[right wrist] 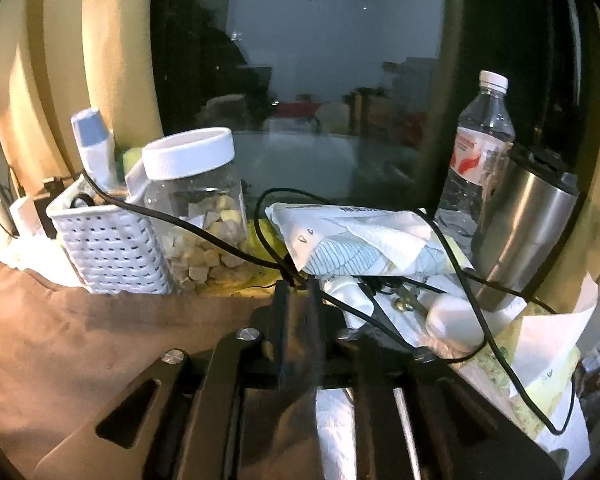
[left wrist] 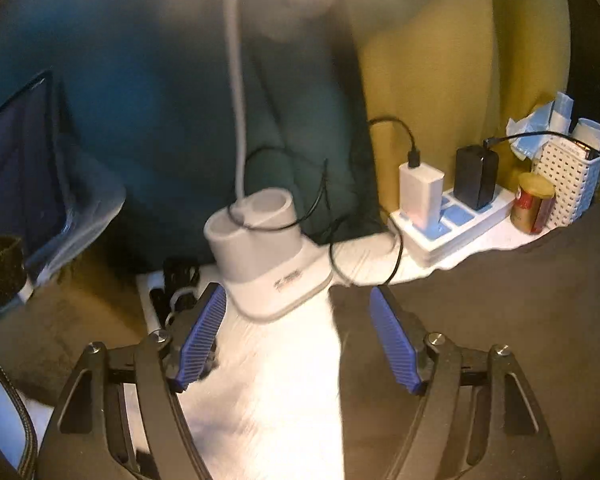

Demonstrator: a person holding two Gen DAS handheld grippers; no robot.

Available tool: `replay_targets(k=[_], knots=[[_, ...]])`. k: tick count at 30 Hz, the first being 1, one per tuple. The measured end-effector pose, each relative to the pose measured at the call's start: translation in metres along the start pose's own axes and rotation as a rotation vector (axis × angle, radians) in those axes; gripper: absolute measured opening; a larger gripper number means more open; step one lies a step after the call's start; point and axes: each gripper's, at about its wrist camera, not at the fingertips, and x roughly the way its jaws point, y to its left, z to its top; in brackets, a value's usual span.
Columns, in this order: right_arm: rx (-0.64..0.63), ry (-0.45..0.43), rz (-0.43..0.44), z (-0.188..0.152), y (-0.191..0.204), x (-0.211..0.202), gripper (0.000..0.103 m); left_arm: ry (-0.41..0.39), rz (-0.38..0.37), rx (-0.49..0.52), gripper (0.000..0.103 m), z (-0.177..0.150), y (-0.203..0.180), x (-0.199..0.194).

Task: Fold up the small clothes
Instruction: 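Open both tools and release the folded hem onto the shirt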

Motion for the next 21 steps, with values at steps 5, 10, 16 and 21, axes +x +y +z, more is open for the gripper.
replay_targets(k=[5,10,16,21], knots=[[-0.004,-0.008,-0.007,-0.004,-0.001,-0.018,0.041,0.066,-0.04,-0.082,0.074,-0.024,0.015,-0.013],[0.009,0.011,-0.011,-0.017,-0.006,-0.038,0.041,0.106,-0.061,-0.121,0.074,-0.048,0.017,-0.031],[0.025,0.048,-0.016,-0.042,-0.011,-0.061,0.041,0.138,-0.099,-0.159,0.074,-0.074,0.016,-0.056],[0.029,0.057,-0.02,-0.058,-0.015,-0.084,0.041,0.151,-0.126,-0.166,0.074,-0.09,0.01,-0.072]])
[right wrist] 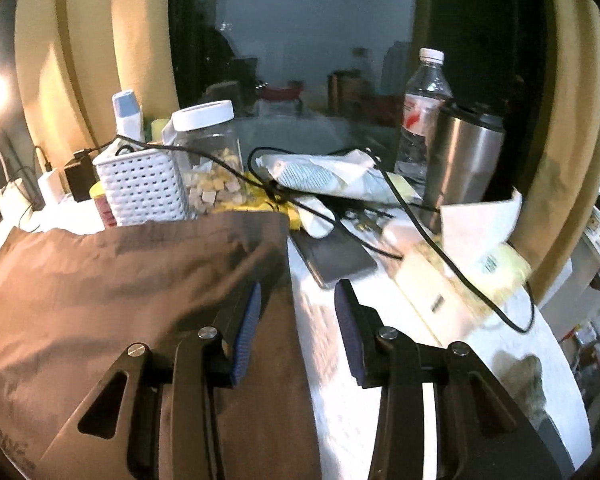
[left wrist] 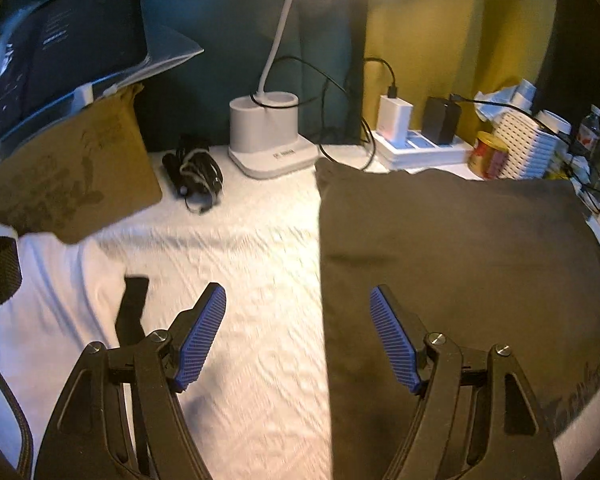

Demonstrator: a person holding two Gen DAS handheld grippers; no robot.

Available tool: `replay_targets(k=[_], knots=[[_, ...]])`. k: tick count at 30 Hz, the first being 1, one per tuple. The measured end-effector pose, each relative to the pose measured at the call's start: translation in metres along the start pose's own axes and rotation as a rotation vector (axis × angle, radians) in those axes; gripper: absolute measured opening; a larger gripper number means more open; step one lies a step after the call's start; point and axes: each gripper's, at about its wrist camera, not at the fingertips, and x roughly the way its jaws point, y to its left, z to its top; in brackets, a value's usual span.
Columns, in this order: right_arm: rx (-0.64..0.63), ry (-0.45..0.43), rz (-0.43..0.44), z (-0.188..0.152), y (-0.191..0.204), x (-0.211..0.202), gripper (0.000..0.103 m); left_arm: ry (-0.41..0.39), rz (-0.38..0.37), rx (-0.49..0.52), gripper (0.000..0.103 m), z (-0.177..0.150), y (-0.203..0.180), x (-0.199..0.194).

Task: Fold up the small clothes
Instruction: 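Open both tools and release the folded hem onto the shirt, then move both tools to the folded edge and grasp it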

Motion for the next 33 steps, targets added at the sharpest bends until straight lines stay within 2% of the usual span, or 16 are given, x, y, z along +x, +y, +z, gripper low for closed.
replay_targets(k=[11,20,22,24,25,26,27,33], knots=[[0.043,0.052,0.005,-0.049,-0.018,-0.041,0.041,0.042,-0.08,-0.003,0.075,-0.04,-0.009,-0.027],[0.083,0.13,0.02,-0.097,-0.03,-0.062,0.042,0.072,-0.083,0.032,0.074,-0.076,-0.011,-0.046],[0.081,0.145,0.019,-0.108,-0.031,-0.068,0.053,0.075,-0.089,0.044,0.074,-0.083,-0.012,-0.051],[0.071,0.157,0.007,-0.115,-0.033,-0.073,0.057,0.078,-0.088,0.067,0.074,-0.089,-0.014,-0.056],[0.069,0.163,-0.001,-0.119,-0.035,-0.076,0.057,0.08,-0.085,0.081,0.071,-0.092,-0.016,-0.059],[0.073,0.165,-0.004,-0.122,-0.037,-0.078,0.057,0.082,-0.085,0.091,0.062,-0.094,-0.017,-0.06],[0.081,0.17,-0.004,-0.125,-0.04,-0.081,0.057,0.09,-0.09,0.098,0.059,-0.096,-0.018,-0.061],[0.143,0.185,0.076,-0.133,-0.038,-0.084,0.057,0.126,-0.128,0.056,0.058,-0.099,-0.019,-0.052]])
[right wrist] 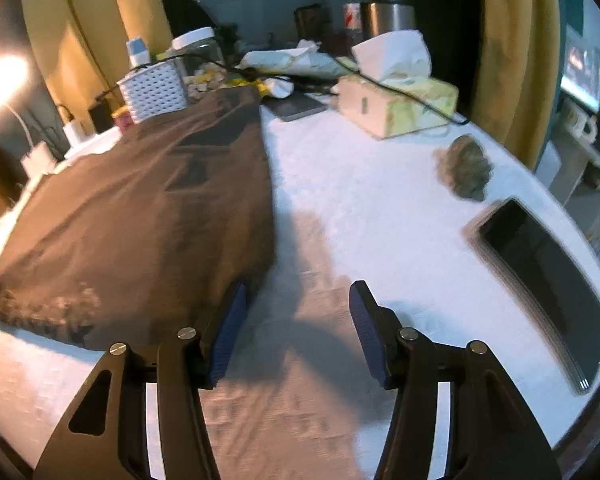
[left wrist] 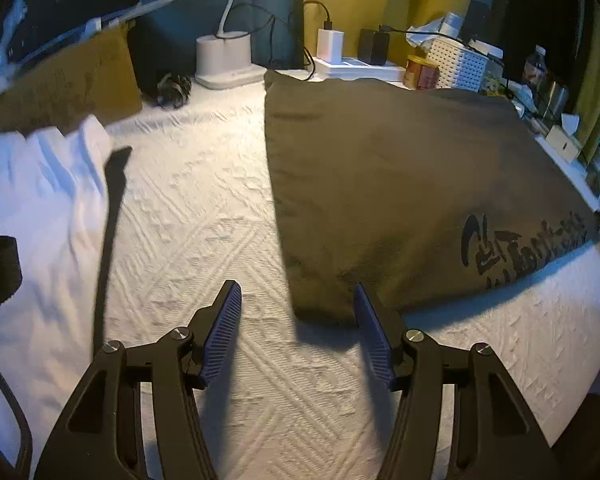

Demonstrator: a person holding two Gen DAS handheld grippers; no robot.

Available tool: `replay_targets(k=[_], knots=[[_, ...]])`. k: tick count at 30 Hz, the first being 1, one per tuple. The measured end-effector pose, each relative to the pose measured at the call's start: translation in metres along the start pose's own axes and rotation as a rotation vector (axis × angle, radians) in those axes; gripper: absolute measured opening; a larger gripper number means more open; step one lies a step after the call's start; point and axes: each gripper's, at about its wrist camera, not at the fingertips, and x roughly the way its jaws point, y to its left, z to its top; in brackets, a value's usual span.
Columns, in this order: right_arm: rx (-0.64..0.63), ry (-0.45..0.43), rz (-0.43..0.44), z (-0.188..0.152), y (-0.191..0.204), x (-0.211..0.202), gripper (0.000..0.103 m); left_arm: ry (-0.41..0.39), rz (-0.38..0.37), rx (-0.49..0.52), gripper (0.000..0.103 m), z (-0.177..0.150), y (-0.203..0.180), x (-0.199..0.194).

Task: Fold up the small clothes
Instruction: 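Move both tools to the folded edge and grasp it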

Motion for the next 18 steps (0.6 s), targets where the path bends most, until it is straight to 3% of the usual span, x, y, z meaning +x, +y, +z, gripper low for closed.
replay_targets(k=[5,10,11,13,15,16,18], knots=[[-0.036,0.019,0.004,-0.002,0.016,0.006,0.055,-0.016,-0.013,0.0,0.059,0.001,-0.005,0.002],[-0.043,0.025,0.05,-0.004,0.022,0.007,0.043,-0.017,-0.032,0.038,0.057,0.002,-0.012,0.004],[-0.044,0.024,0.058,-0.004,0.023,0.007,0.039,-0.017,-0.034,0.042,0.051,0.002,-0.013,0.004],[-0.041,0.033,0.102,-0.005,0.027,0.008,0.018,-0.018,-0.043,0.056,0.039,0.002,-0.016,0.003],[-0.056,0.038,0.12,-0.005,0.034,0.01,0.013,-0.018,-0.055,0.071,0.028,0.002,-0.02,0.004],[-0.067,0.04,0.119,-0.004,0.036,0.01,0.01,-0.015,-0.068,0.079,0.017,0.002,-0.022,0.004],[-0.07,0.041,0.132,-0.004,0.037,0.011,0.006,-0.02,-0.059,0.088,0.01,0.003,-0.026,0.003]])
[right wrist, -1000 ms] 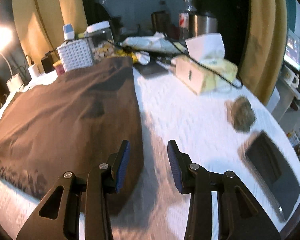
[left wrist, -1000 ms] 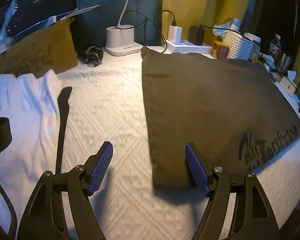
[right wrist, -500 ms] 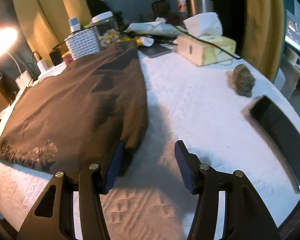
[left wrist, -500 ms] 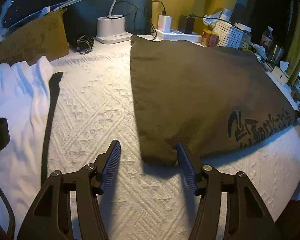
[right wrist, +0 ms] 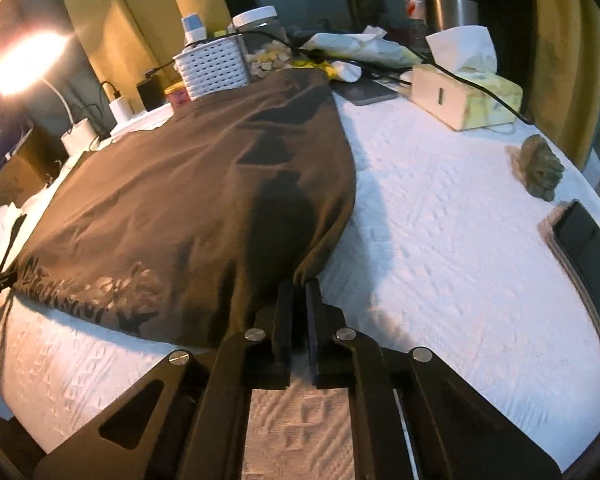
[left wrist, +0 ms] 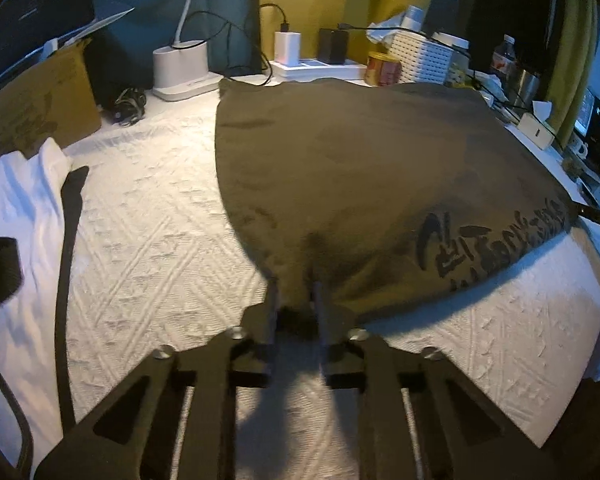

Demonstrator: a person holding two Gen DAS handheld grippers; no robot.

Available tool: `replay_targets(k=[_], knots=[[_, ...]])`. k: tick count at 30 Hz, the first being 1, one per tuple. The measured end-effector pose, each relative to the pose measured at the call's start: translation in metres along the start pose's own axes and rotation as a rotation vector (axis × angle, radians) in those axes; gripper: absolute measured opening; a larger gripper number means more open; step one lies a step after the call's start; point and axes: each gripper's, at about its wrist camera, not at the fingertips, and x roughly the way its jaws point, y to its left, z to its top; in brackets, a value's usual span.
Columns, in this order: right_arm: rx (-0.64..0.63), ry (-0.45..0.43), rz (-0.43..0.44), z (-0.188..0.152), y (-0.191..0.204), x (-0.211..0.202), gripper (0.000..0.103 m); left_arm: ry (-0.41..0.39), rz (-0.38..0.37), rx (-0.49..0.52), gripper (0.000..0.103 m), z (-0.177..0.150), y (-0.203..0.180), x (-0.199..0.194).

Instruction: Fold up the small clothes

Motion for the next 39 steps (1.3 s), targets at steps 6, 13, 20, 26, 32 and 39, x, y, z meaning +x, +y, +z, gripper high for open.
replay_targets(k=[6,13,20,26,32,39], knots=[[0.003,-0.05,-0.053,0.0,-0.012,-0.017,0.005,-0.004,0.021,-0.008,0.008,-0.002,0.0,-0.011],[-0.032,-0.049,-0.078,-0.009,-0.013,-0.034,0.005,0.005,0.02,-0.002,0.008,-0.01,-0.007,-0.024],[-0.071,-0.047,-0.101,-0.023,-0.01,-0.052,0.005,0.004,0.011,-0.003,0.008,-0.021,-0.013,-0.04],[-0.078,-0.054,-0.113,-0.037,-0.009,-0.063,0.005,0.007,0.007,0.007,0.008,-0.035,-0.02,-0.049],[-0.075,-0.054,-0.118,-0.052,-0.01,-0.072,0.005,0.01,0.005,0.019,0.008,-0.048,-0.025,-0.057],[-0.073,-0.053,-0.125,-0.07,-0.013,-0.081,0.005,0.021,-0.002,0.014,0.008,-0.066,-0.03,-0.063]])
